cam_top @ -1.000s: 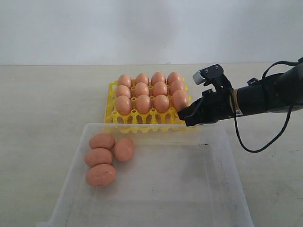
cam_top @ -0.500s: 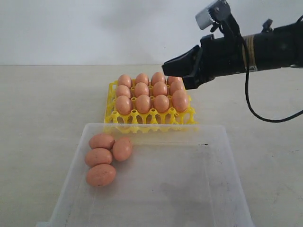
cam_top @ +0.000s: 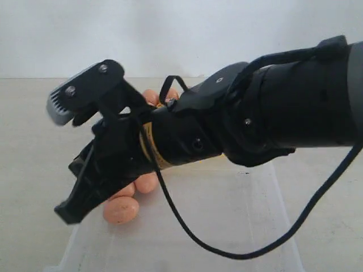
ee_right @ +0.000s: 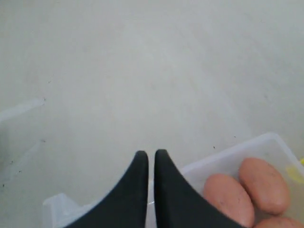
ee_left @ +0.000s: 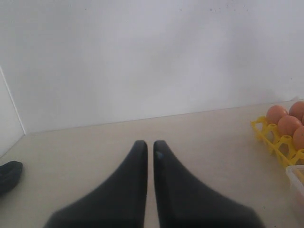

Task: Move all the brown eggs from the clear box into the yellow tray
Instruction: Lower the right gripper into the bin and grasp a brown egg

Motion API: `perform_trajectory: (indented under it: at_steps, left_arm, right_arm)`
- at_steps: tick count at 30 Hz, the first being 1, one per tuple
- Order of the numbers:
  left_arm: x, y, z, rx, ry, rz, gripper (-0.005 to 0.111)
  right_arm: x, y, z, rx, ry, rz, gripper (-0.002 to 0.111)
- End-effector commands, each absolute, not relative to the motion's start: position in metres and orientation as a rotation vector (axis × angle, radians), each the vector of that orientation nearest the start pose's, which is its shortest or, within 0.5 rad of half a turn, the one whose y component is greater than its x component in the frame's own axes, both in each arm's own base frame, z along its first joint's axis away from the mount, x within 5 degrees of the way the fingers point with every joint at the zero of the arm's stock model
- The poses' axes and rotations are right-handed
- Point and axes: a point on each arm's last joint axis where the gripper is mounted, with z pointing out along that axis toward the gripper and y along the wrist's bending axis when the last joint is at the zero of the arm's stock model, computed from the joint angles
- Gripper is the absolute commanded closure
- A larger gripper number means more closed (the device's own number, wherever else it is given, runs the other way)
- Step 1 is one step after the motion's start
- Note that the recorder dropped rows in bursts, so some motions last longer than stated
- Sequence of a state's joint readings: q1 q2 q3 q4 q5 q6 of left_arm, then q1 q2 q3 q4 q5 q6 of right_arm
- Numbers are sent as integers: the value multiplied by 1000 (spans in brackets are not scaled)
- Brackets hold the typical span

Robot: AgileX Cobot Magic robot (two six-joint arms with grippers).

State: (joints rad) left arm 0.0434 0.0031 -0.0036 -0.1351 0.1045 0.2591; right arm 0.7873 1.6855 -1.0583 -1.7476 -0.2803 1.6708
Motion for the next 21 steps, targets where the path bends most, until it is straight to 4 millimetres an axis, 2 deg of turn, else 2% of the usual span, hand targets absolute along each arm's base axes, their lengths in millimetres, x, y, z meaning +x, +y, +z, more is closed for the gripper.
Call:
perform_trajectory:
  at_steps: [1, 2, 3, 4, 5, 6, 7, 8, 9, 10, 11, 12, 13, 14, 15, 16, 18, 20, 21]
  left_arm:
    - [56, 1, 204, 81, 1584, 115, 103]
    - [56, 1, 204, 81, 1584, 115, 103]
    - [56, 1, 204, 81, 1584, 115, 103]
    - [56, 1, 204, 81, 1584, 115, 103]
    - [56, 1, 204, 81, 1584, 115, 103]
    - [56, 1, 204, 81, 1584, 115, 103]
    - [56, 1, 204, 81, 1584, 115, 103]
    - [56, 1, 204, 81, 1584, 115, 103]
    - [56, 1, 204, 81, 1584, 115, 103]
    - [56, 1, 204, 81, 1584, 115, 103]
    - [56, 1, 204, 81, 1584, 115, 103]
    - [56, 1, 204, 81, 1584, 115, 103]
    - [56, 1, 204, 81, 1584, 115, 103]
    - [56, 1, 204, 81, 1584, 115, 103]
    - [56, 1, 204, 81, 1584, 115, 103]
    - [56, 1, 204, 81, 1584, 115, 103]
    - [56, 1, 204, 81, 1584, 115, 103]
    - [56, 1, 204, 81, 1584, 115, 103]
    - [56, 1, 204, 81, 1584, 115, 103]
  right_arm:
    - [214, 303, 240, -1658, 1389, 387, 109]
    - [210, 308, 240, -1760, 1209, 153, 109]
    - [211, 309, 242, -1755, 1178, -10, 109]
    - [221, 301, 248, -1629, 1232, -360, 109]
    - [230, 292, 253, -1508, 1294, -556, 109]
    - [246, 263, 261, -1249, 1501, -843, 109]
    - [253, 243, 263, -1163, 1637, -988, 109]
    - [259, 207, 256, -1158, 2017, -1143, 109]
    - [260, 194, 249, -1219, 2241, -1078, 109]
    - [259, 188, 243, -1293, 2442, -915, 109]
    - [257, 186, 239, -1364, 2573, -738, 109]
    - [253, 186, 238, -1490, 2673, -462, 109]
    - [247, 192, 239, -1627, 2686, -149, 109]
    - [243, 197, 241, -1770, 2610, 89, 109]
    - [238, 206, 244, -1837, 2522, 358, 109]
    - [233, 215, 248, -1871, 2433, 546, 109]
    - [239, 234, 251, -1763, 2262, 642, 109]
    - [253, 248, 251, -1655, 2134, 524, 108]
    - [259, 253, 249, -1663, 2093, 444, 106]
